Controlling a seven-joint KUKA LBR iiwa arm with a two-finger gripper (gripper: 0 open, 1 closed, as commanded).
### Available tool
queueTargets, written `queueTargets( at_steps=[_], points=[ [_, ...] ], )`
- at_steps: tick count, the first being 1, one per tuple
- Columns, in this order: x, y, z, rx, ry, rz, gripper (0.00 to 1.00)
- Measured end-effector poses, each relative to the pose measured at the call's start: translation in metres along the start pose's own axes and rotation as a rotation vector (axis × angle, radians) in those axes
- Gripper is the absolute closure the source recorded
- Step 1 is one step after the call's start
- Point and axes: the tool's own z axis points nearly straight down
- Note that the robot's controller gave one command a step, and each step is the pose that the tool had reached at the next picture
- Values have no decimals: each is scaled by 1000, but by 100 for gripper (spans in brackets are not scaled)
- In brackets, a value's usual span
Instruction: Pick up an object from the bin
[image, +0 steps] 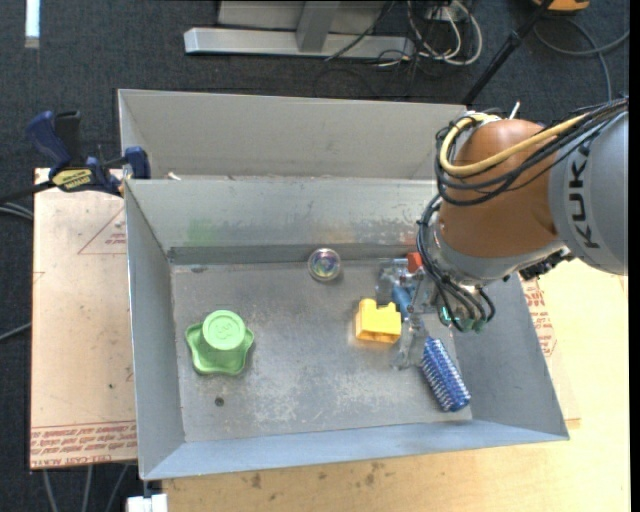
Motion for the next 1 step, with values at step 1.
queueTargets(
  at_steps=[1],
  points=[
    [-21,-30,64,1,-3,-9,0]
  ],
)
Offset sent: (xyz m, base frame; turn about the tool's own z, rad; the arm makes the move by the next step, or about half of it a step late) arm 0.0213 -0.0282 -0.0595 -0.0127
